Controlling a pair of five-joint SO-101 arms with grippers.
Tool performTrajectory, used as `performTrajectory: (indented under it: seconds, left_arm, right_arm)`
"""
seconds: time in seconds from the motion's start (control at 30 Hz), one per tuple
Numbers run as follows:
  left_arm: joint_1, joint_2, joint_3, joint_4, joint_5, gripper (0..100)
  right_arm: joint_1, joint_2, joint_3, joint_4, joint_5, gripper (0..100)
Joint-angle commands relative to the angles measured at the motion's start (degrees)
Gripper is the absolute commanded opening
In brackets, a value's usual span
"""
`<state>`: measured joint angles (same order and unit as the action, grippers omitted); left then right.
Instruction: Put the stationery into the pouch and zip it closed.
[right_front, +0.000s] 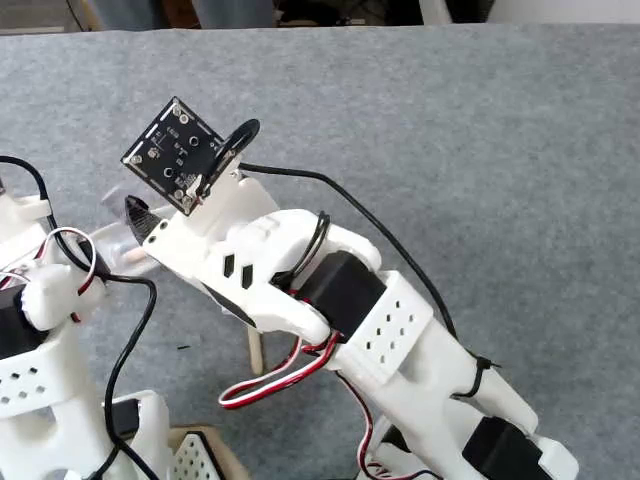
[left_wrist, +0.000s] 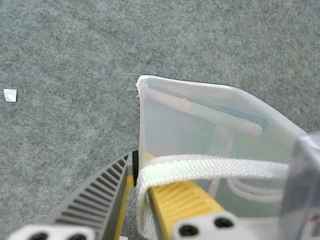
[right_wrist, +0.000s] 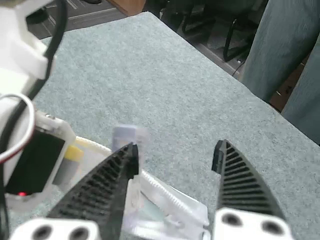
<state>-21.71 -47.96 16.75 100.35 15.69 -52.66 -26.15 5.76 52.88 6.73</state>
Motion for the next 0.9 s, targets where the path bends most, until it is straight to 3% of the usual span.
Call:
performTrajectory:
  seconds: [0.0,0.3,0.87]
  left_arm:
    - [-0.57,0.62,-0.31,-0.7,-0.35,3]
    - [-0.57,0.62,-0.31,-0.79,-0.35,3]
    - [-0.57,0.53,-0.4,-0.97,-0.35,3]
  right_arm:
    - [-0.7,-0.31,-1.1,-1.05,0.62,25.1]
    - [-0.7,-0.31,-0.75,-0.62,1.32,25.1]
    - [-2.99,-9.89,-0.75,13.54,0.88,25.1]
